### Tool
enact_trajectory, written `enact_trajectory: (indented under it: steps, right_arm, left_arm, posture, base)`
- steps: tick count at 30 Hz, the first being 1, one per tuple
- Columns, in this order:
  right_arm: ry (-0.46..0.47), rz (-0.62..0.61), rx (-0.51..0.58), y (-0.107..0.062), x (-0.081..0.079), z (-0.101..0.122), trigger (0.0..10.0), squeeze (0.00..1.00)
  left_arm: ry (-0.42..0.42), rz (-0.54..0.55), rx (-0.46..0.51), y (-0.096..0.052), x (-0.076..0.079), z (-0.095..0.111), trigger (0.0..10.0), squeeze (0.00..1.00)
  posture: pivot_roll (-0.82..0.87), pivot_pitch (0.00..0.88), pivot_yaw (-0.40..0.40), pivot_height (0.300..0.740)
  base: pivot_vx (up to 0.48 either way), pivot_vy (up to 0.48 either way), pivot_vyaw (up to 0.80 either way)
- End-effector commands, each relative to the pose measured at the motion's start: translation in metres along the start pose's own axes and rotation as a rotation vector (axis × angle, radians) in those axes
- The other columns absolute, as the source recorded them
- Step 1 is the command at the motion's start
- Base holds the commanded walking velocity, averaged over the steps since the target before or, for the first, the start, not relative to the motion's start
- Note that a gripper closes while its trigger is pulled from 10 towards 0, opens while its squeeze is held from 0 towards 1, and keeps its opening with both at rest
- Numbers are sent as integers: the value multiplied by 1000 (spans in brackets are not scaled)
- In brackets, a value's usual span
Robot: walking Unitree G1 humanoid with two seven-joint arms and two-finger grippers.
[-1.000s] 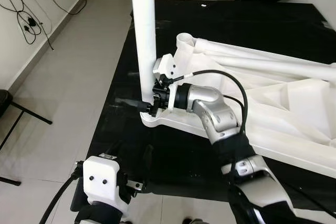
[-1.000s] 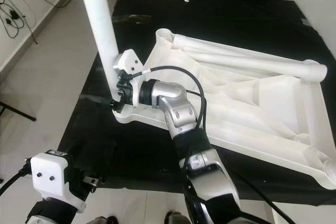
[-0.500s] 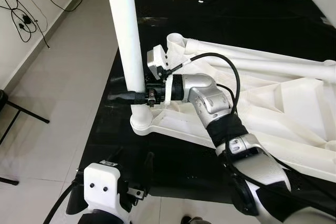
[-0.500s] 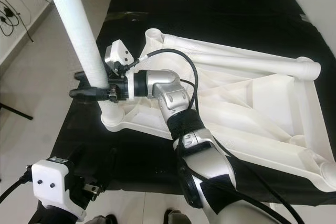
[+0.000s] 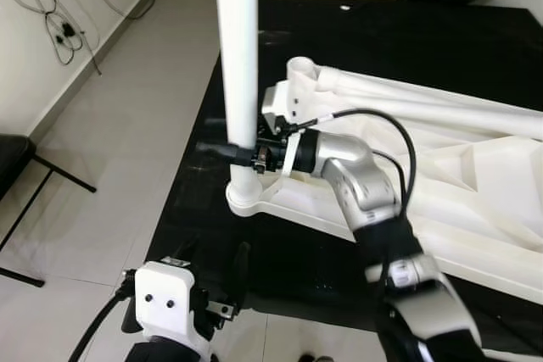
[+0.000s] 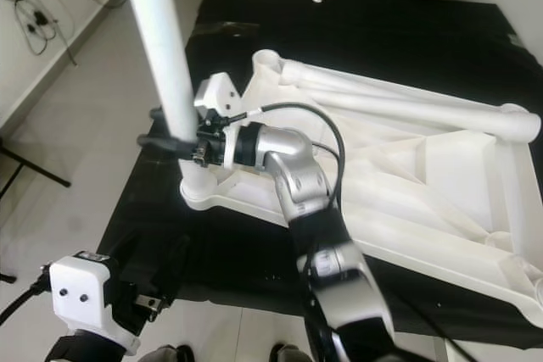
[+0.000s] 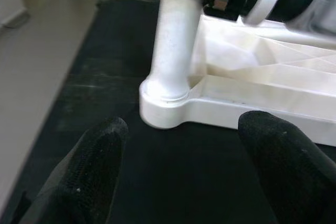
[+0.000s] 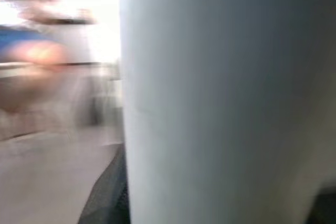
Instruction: Building children table
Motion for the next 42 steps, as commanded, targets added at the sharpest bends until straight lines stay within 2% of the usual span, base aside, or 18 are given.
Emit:
enact_trajectory:
  steps: [1,3,5,6,7,15,16,17,18,21,22,28,29,32,33,39,40,42]
  right_arm:
    - [-6,-190,-117,-16,23,-24,0,0]
    - [-28,-408,-201,-34,-7,-56,0,0]
    - [-10,-419,-201,-33,-18,-62,0,0]
    - [-10,-419,-201,-33,-18,-62,0,0]
    - [28,-378,-170,-19,-23,-61,0,0]
    - [39,-415,-164,-18,-25,-54,0,0]
    - [43,-406,-148,-17,-26,-49,10000,0]
    - [43,-406,-148,-17,-26,-49,10000,0]
    - [52,-375,-116,-15,-26,-40,10000,714]
    - [61,-336,-78,-13,-25,-30,10000,714]
    - [59,-246,-46,-7,-20,-20,10000,1000]
    - [44,9,-8,9,-2,3,10000,1000]
    - [44,9,-8,9,-2,3,10000,1000]
    - [48,187,-31,20,-6,5,10000,1000]
    - [33,278,-48,29,-11,7,10000,0]
    - [42,339,-47,38,-16,11,10000,0]
    - [89,367,-17,50,-19,18,10000,0]
    - [104,381,-7,53,-20,20,10000,0]
  left_arm:
    - [-2,2,-23,-2,-1,-4,10000,0]
    - [-1,0,-18,1,-3,-4,10000,0]
    - [0,0,-16,3,-4,-5,10000,0]
    - [0,0,-16,3,-4,-5,10000,0]
    - [0,1,-12,7,-5,-7,10000,0]
    - [-1,25,-2,10,-7,-7,10000,0]
    - [-1,27,-1,10,-7,-7,10000,0]
    - [-1,27,-1,10,-7,-7,10000,0]
    - [-2,27,0,11,-8,-7,10000,0]
    - [-3,27,1,11,-8,-7,10000,0]
    - [-5,24,2,12,-8,-7,10000,0]
    - [-7,21,3,12,-7,-7,10000,0]
    - [-7,21,3,12,-7,-7,10000,0]
    - [-7,21,0,11,-6,-6,10000,0]
    - [-7,20,-4,9,-6,-6,10000,0]
    - [-7,14,-14,8,-5,-7,10000,0]
    - [-6,7,-21,6,-5,-8,10000,0]
    - [-5,5,-23,6,-4,-8,10000,0]
  posture:
    - [74,230,-38,740]
    - [64,216,-14,740]
    - [64,200,-9,740]
    - [64,200,-9,740]
    - [63,186,-21,740]
    - [54,180,-31,740]
    - [51,177,-30,740]
    - [51,177,-30,740]
    - [50,179,-28,740]
    - [50,179,-28,740]
    - [51,177,-28,740]
    - [64,182,-24,740]
    - [64,182,-24,740]
    - [85,188,-8,740]
    - [99,188,9,740]
    - [113,190,19,740]
    - [120,193,26,740]
    - [120,193,26,740]
  base:
    - [0,0,0]
    - [0,0,0]
    - [0,0,0]
    - [0,0,0]
    - [0,0,0]
    - [0,0,0]
    - [0,0,0]
    - [0,0,0]
    - [0,0,0]
    - [0,0,0]
    - [0,0,0]
    - [0,0,0]
    - [0,0,0]
    - [0,0,0]
    - [0,0,0]
    - [0,0,0]
    - [0,0,0]
    - [0,0,0]
Point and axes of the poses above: a point about 5 cm out from each wrist's last joint towards the gripper, its own y axis pointing out of the wrist towards the gripper, its own z axis along the axis of the wrist's last joint, x = y × z, the point moved 3 cm from there along y, pointing out of the wrist towards the gripper, and after that the axes turned 11 degrees about y, right-handed, at the moved point
